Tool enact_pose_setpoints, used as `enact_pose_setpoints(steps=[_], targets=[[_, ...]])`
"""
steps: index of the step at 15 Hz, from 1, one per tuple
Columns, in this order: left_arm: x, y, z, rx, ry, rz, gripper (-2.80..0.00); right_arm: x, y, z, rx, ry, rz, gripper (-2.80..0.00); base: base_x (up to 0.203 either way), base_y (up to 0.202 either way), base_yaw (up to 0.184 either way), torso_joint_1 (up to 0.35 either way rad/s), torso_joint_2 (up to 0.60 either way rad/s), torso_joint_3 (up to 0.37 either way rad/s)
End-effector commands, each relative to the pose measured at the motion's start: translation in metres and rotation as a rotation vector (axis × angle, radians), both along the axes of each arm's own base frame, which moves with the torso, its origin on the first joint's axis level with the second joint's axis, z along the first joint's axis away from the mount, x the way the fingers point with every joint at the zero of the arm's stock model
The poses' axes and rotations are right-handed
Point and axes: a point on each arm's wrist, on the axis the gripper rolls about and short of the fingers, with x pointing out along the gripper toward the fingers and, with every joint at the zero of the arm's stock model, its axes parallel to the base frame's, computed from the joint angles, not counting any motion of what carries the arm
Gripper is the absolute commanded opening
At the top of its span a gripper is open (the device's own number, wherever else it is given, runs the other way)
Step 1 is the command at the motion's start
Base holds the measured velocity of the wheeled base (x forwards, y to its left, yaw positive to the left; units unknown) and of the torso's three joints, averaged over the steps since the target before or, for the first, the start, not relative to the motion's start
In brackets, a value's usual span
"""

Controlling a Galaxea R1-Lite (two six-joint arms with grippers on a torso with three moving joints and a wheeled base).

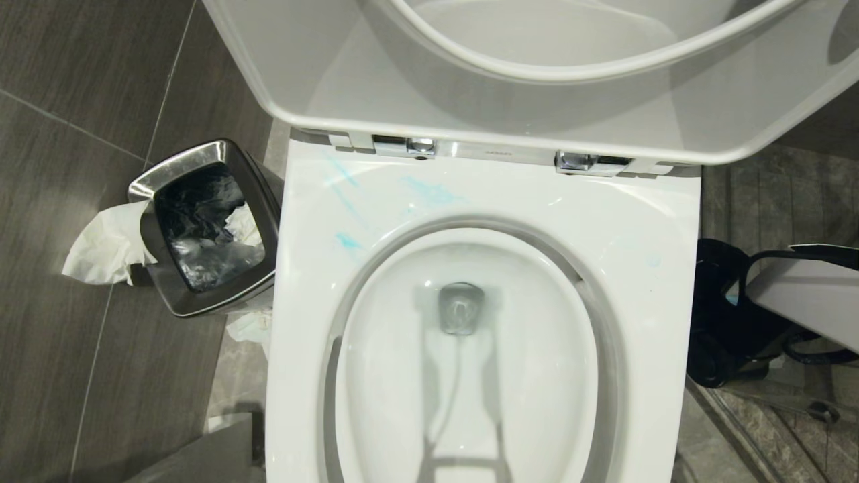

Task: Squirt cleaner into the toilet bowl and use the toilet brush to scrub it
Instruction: Pour in the cleaning agent

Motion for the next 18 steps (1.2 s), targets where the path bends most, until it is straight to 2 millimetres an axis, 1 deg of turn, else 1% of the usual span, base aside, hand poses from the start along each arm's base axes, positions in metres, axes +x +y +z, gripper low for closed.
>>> enact_pose_setpoints(steps=[1, 3, 5, 8, 11, 14, 18], targets=[[0.0, 0.0, 0.0, 0.0, 0.001, 0.0, -2.8, 0.008, 0.004, 0.003, -0.044, -0.055, 0.001, 0.0, 0.0, 0.0, 0.0, 0.0, 0.0, 0.0], [0.0, 0.0, 0.0, 0.0, 0.0, 0.0, -2.8, 0.013, 0.009, 0.004, -0.081, -0.084, 0.011, 0.0, 0.0, 0.0, 0.0, 0.0, 0.0, 0.0], [0.0, 0.0, 0.0, 0.0, 0.001, 0.0, -2.8, 0.013, 0.013, 0.001, -0.117, -0.09, 0.017, 0.0, 0.0, 0.0, 0.0, 0.0, 0.0, 0.0], [0.0, 0.0, 0.0, 0.0, 0.0, 0.0, -2.8, 0.012, 0.013, 0.0, -0.14, -0.093, 0.014, 0.0, 0.0, 0.0, 0.0, 0.0, 0.0, 0.0], [0.0, 0.0, 0.0, 0.0, 0.001, 0.0, -2.8, 0.007, 0.005, -0.003, -0.144, -0.068, 0.0, 0.0, 0.0, 0.0, 0.0, 0.0, 0.0, 0.0], [0.0, 0.0, 0.0, 0.0, 0.0, 0.0, -2.8, 0.006, -0.001, 0.004, -0.143, -0.082, -0.016, 0.0, 0.0, 0.0, 0.0, 0.0, 0.0, 0.0], [0.0, 0.0, 0.0, 0.0, 0.002, 0.0, -2.8, 0.007, -0.001, 0.01, -0.141, -0.103, -0.019, 0.0, 0.0, 0.0, 0.0, 0.0, 0.0, 0.0]])
